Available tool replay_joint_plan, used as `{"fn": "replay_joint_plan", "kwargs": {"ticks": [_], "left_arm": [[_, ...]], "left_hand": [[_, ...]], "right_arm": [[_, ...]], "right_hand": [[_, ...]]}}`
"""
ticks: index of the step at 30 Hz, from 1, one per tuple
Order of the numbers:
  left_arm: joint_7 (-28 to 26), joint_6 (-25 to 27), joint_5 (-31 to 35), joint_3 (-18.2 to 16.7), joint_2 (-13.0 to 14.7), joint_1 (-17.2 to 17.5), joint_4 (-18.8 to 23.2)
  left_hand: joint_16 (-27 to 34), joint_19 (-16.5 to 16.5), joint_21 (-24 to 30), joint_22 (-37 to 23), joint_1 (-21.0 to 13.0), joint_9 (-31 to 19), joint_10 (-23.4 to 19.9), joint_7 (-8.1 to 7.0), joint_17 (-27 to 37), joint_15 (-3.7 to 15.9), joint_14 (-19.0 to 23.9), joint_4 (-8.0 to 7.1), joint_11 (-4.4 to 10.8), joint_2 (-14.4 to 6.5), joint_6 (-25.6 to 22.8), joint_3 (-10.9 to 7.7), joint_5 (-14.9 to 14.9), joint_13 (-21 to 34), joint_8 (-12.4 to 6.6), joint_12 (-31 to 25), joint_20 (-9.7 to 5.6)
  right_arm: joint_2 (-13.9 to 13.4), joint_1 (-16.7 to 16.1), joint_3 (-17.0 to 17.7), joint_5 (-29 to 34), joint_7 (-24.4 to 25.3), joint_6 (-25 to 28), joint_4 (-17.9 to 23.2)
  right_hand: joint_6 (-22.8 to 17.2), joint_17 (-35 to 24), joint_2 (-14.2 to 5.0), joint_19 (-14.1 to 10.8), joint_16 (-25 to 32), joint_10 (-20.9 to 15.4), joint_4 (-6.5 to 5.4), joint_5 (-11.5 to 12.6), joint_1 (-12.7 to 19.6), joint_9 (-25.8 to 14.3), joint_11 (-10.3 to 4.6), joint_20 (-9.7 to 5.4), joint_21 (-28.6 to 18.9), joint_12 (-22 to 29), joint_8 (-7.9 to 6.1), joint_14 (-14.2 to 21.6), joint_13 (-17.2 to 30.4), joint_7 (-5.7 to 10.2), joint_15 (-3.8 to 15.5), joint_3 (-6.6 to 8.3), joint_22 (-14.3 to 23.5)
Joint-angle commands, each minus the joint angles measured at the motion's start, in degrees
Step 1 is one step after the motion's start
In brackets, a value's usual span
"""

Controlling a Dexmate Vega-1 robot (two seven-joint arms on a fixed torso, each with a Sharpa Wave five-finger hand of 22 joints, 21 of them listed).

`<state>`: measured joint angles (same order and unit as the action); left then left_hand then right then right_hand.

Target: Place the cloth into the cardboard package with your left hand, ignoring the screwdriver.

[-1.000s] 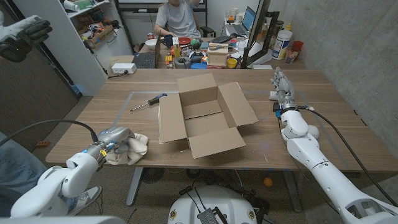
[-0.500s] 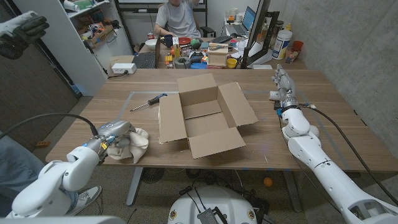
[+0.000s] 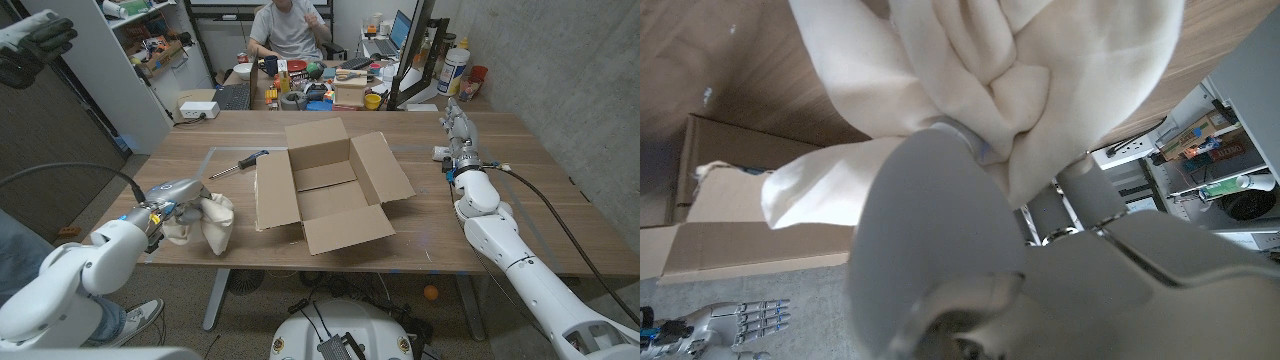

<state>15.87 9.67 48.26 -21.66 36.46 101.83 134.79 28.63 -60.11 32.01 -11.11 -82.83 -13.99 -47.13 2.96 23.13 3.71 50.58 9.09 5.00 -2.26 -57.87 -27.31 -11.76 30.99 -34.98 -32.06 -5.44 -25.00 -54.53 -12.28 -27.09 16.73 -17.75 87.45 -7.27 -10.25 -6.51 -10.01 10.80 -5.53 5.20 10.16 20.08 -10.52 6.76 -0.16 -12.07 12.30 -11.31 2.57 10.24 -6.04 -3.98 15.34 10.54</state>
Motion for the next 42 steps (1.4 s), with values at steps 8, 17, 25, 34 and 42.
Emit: {"fn": "replay_joint_plan", "kwargs": {"ticks": [8, 17, 25, 34, 42], "left_arm": [[-4.3, -7.8, 0.2, -6.5, -3.9, -3.0, 2.5], [-8.8, -13.8, -1.8, -4.3, -1.9, -9.3, -3.2], [-11.5, -18.0, -3.9, -0.2, 1.7, -14.7, -9.0], [-14.0, -21.5, -6.1, 4.2, 5.4, -19.4, -13.8], [-16.7, -24.6, -7.2, 8.1, 8.6, -23.7, -17.5]], "left_hand": [[0.6, 0.8, 0.6, -0.2, -1.6, -0.1, 0.0, 0.91, 10.1, 5.2, 2.7, -0.42, 0.37, -1.0, -1.9, 0.09, -0.4, 1.3, -0.36, -0.4, -0.05], [1.0, 1.8, 0.8, -0.2, -1.4, 0.1, -0.3, 0.36, 11.3, 5.61, 2.9, -0.55, 1.15, -0.9, -2.4, 0.48, -0.5, 2.3, -0.42, -0.7, -0.02], [1.0, 2.2, 1.1, -0.2, -1.2, 0.3, -0.3, -0.25, 12.0, 5.8, 2.6, -0.68, 1.67, -0.9, -2.5, 0.75, -0.6, 2.9, -0.38, -0.8, -0.15], [1.0, 2.5, 1.5, -0.2, -1.0, 0.5, -0.2, -0.51, 12.8, 5.99, 2.3, -0.8, 2.14, -0.8, -2.7, 1.01, -0.7, 3.7, -0.31, -0.8, -0.24], [1.0, 2.8, 1.9, -0.1, -0.7, 0.7, -0.2, -0.74, 13.6, 6.1, 2.1, -0.94, 2.45, -0.9, -2.7, 1.23, -0.7, 4.3, -0.21, -0.9, -0.26]], "right_arm": [[0.1, 1.0, 0.1, 0.0, -0.1, -0.1, -0.2], [-0.6, -0.7, 0.9, -0.2, 0.6, 0.2, 1.5], [-1.6, -3.0, 2.0, -0.3, 1.8, 0.6, 3.8], [-2.2, -5.4, 3.0, -0.4, 2.9, 0.8, 5.9], [-2.4, -6.7, 3.5, -0.6, 3.4, 0.6, 6.7]], "right_hand": [[-0.2, -0.2, -0.21, -0.1, 0.1, -0.3, 0.16, 0.3, -0.5, -0.2, 0.28, 0.06, 0.1, -0.2, 0.17, 0.6, 0.2, 0.3, -0.16, -0.15, 0.1], [-0.2, -0.2, -0.22, -0.1, 0.1, -0.4, 0.16, 0.3, -0.5, -0.2, 0.36, 0.04, 0.1, -0.2, 0.19, 0.7, 0.2, 0.27, -0.11, -0.22, 0.1], [-0.3, -0.2, -0.23, -0.2, 0.2, -0.5, 0.19, 0.3, -0.5, -0.2, 0.32, 0.05, 0.1, -0.2, 0.17, 1.0, 0.2, 0.25, 0.06, -0.27, 0.1], [-0.3, -0.2, -0.23, -0.2, 0.2, -0.6, 0.21, 0.3, -0.5, -0.2, 0.36, 0.07, 0.1, -0.1, 0.17, 1.2, 0.2, 0.23, 0.07, -0.32, 0.1], [-0.3, -0.3, -0.25, -0.2, 0.2, -0.6, 0.2, 0.3, -0.5, -0.2, 0.35, 0.06, 0.1, -0.2, 0.18, 1.2, 0.2, 0.25, -0.04, -0.37, 0.1]]}}
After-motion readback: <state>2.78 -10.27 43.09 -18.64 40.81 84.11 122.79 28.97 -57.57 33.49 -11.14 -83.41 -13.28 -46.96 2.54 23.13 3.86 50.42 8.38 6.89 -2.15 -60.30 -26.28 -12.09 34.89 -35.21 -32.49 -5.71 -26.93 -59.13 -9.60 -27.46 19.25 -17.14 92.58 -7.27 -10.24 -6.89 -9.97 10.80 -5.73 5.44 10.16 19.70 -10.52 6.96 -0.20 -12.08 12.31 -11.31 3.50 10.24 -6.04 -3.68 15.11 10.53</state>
